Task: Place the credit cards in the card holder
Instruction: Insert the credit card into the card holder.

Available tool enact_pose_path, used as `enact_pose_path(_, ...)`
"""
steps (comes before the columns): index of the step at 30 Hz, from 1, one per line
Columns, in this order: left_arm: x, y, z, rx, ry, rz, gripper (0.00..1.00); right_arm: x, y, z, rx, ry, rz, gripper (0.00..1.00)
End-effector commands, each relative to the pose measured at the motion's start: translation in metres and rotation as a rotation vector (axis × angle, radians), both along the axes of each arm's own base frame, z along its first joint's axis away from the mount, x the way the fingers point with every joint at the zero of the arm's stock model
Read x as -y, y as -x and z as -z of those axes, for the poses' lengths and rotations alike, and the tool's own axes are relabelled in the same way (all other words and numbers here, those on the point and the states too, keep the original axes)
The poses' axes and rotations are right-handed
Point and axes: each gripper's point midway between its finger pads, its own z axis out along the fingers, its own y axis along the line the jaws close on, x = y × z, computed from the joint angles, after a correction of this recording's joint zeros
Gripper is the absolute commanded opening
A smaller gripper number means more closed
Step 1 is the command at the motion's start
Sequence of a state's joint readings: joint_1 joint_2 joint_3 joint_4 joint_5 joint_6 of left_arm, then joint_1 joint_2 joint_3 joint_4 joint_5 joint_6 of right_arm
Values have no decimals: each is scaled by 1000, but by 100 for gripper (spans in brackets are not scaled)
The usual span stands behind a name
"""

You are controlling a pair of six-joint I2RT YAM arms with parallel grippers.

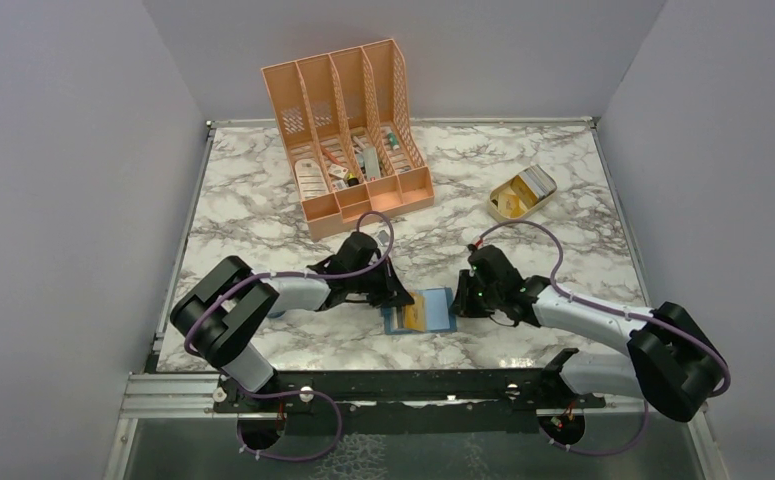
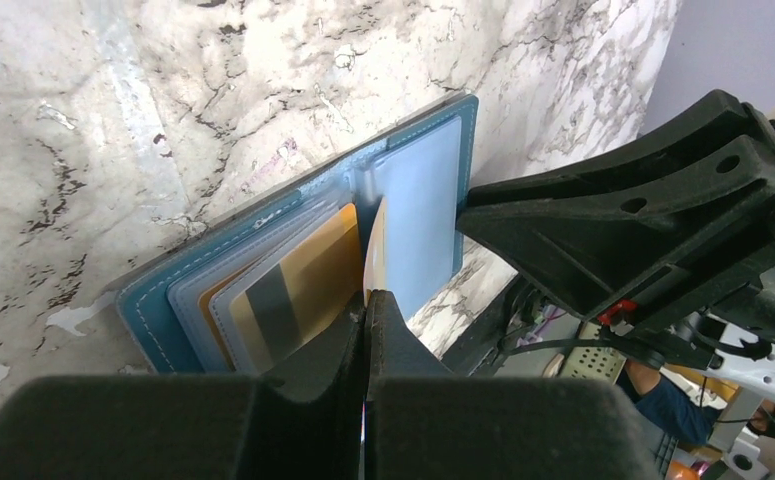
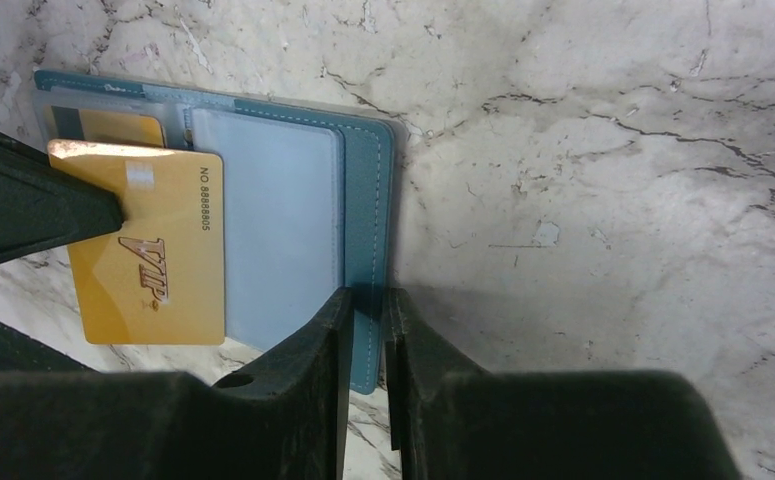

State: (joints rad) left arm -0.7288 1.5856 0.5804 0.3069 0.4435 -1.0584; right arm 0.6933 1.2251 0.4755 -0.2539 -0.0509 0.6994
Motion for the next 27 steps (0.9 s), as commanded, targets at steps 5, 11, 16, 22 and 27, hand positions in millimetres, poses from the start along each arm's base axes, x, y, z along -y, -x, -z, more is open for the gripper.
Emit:
enact_pose_path(5,-2,-2,-4,11,-53,15,0,-8,5,-29,-13,-57,-7,27)
enact_pose_path(11,0,-4,-9,16,-44,14,0,-23,-7,-51,59,-129,-41,28)
enact_pose_path(16,0,-4,-9,16,-46,17,0,-33,-6,-42,38,-167,-60,27)
enact_pose_path(22,-2,-2,-9,13,-51,16,0,-24,1,-13,-27,-103,-42,24)
enact_pose_path(27,-4,-5,-12,33,-53,-2,0,-14,8,0,-50,-70,-27,22)
